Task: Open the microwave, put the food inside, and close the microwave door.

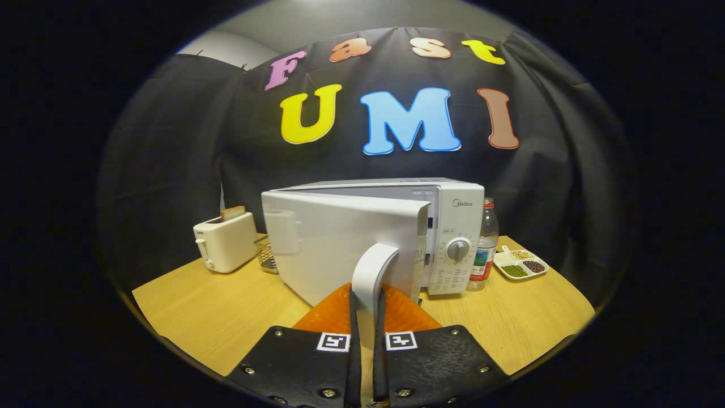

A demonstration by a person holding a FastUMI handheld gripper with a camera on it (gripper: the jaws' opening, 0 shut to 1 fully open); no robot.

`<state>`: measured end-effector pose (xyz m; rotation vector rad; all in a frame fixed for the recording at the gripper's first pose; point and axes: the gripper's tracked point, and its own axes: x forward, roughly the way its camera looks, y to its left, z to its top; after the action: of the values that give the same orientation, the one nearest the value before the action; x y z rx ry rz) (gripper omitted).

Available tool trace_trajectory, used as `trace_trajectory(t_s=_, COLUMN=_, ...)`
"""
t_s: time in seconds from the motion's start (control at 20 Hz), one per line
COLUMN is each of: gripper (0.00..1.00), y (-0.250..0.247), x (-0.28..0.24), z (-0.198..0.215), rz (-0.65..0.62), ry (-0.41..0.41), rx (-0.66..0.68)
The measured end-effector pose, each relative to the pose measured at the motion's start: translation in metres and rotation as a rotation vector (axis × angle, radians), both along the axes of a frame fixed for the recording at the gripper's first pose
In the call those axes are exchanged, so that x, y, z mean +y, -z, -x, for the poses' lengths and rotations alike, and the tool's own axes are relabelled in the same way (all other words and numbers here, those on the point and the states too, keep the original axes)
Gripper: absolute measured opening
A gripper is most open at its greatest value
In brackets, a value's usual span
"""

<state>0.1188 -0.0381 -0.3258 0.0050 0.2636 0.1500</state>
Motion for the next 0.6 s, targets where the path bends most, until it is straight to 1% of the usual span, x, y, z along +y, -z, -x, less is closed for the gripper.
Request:
trace_trajectory(t_s=0.15, gripper=0.08, y=0.0, x=0.034, z=0.027, rz=-0.036, ry=-0.038, rx=0.021)
trace_trajectory(t_s=0.25, gripper=0.08, y=-0.001, x=0.061, z=0.045, rz=-0.033, ry=-0.052, rx=0.008)
trace_trajectory(t_s=0.4, gripper=0.08, y=-0.001, x=0.103, z=0.065, rz=-0.022, ry=-0.044, rx=-0.039)
trace_trajectory(t_s=0.6, gripper=0.08, y=0.002, x=0.161, z=0.082, rz=-0.008, ry=-0.028, rx=-0.082)
